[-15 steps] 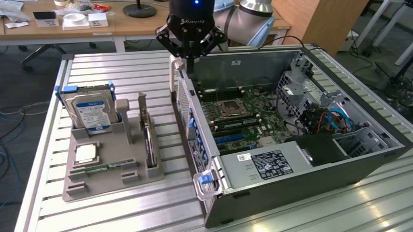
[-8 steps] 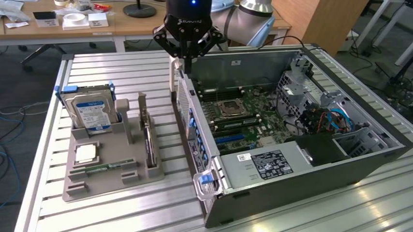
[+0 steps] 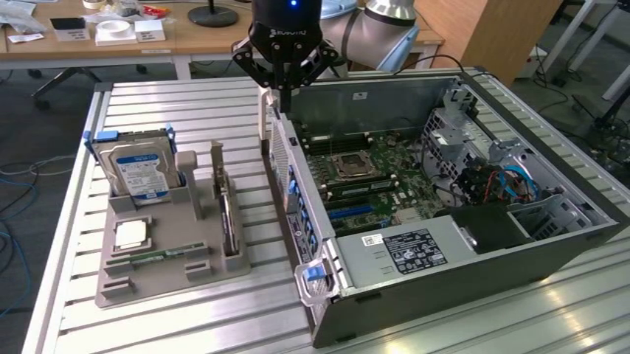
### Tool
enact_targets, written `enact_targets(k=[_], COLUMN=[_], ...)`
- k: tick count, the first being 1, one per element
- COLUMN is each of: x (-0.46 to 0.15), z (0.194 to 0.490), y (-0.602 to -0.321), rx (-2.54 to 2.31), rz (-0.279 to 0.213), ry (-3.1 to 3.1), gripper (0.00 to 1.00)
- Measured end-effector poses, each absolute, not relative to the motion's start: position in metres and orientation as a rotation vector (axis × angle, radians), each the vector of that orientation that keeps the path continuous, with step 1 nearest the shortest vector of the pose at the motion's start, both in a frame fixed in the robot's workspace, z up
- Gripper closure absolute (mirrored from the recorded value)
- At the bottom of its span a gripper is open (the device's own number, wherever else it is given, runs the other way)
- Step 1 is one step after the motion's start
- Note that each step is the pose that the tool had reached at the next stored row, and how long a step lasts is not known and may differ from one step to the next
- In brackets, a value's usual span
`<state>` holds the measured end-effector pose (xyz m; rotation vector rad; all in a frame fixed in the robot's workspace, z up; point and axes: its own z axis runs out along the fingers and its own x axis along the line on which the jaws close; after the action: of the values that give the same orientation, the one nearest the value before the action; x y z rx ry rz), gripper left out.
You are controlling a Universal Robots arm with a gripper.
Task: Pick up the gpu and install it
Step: 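Reach for the gpu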
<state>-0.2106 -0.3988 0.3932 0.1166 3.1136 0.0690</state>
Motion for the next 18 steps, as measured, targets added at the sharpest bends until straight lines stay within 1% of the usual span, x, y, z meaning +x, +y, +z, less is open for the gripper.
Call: enact_targets(k=[18], x=[-0.225], z=[0.393], y=[-0.399], rx=[0.117], rz=[0.069], ry=[3.114], gripper=[0.89])
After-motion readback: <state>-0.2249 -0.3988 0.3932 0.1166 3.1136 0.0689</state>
